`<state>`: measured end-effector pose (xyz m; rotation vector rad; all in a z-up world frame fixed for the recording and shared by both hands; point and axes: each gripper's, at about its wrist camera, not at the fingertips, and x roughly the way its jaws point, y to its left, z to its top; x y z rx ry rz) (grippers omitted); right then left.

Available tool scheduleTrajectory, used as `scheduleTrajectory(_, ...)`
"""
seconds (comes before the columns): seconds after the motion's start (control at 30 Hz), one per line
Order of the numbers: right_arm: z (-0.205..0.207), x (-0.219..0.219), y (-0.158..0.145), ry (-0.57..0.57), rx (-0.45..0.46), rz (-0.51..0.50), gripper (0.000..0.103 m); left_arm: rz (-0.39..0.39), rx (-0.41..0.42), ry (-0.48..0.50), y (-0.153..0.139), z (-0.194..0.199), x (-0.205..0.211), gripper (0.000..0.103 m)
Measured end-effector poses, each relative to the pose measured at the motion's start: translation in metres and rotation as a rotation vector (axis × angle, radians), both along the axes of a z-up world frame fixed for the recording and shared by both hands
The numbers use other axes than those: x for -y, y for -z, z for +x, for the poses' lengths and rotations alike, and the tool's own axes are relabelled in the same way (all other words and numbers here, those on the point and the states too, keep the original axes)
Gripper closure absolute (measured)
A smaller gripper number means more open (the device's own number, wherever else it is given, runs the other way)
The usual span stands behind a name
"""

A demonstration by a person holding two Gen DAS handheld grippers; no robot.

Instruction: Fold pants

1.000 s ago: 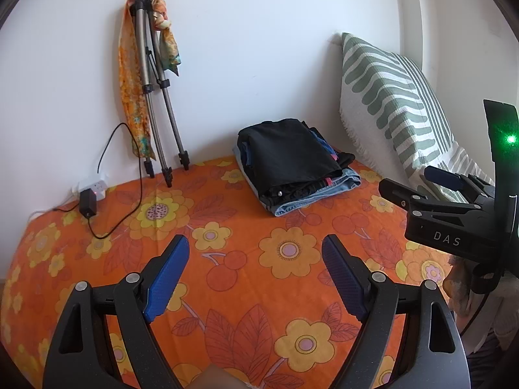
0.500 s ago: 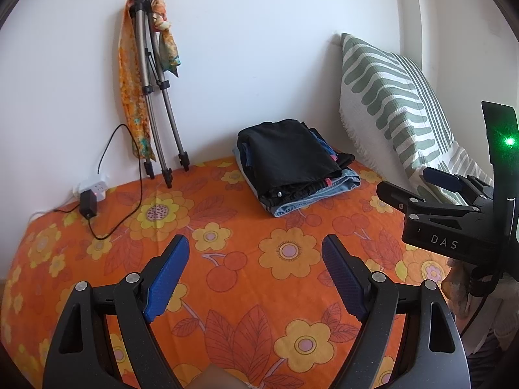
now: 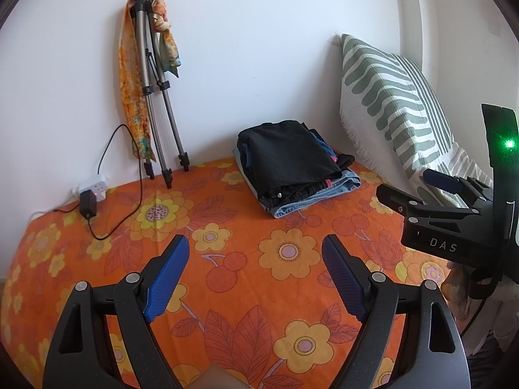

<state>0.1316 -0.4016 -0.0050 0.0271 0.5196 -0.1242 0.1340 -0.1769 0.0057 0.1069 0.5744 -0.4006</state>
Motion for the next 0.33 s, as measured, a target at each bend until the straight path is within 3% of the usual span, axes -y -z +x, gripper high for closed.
scheduleTrajectory(0.33,0.0004,-0.0002,-0.0001,-0.001,-0.001,-0.001,0.008,-0.004,-0.003,0.002,0.0022,0.0006,0.0034,0.019)
